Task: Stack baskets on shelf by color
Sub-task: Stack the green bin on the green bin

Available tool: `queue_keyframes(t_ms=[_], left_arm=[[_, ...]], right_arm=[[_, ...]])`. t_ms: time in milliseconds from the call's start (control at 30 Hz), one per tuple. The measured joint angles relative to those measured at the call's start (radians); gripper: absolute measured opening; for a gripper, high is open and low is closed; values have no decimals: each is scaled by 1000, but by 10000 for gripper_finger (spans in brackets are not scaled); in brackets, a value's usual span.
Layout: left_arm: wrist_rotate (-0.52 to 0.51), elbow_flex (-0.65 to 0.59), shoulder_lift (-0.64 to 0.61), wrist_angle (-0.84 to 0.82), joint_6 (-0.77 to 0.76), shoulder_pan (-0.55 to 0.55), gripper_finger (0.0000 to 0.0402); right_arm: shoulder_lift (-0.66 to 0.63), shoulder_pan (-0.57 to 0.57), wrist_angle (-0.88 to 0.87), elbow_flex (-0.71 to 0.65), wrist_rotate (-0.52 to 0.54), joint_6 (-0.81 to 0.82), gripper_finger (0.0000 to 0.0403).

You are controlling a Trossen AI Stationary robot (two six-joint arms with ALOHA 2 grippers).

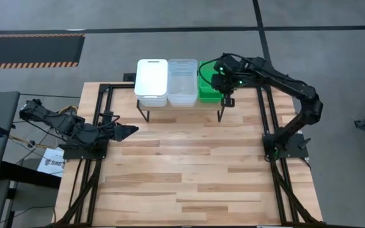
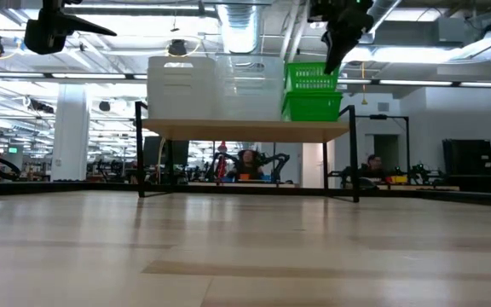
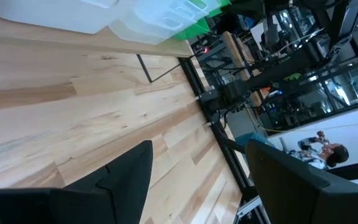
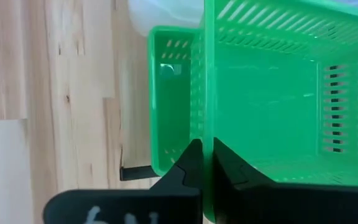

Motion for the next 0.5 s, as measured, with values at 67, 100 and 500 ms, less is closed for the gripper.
queue_keyframes(t_ms=[67, 100, 500], left_arm=[[0, 0, 0, 0, 0, 0, 247], [0, 0, 0, 0, 0, 0, 247], [1, 0, 0, 0, 12, 0, 247]], right_arm=[[-2, 0, -1, 0, 0, 0, 20], [-2, 0, 0, 0, -2, 0, 19], [-2, -2, 1, 0, -23, 23, 38]])
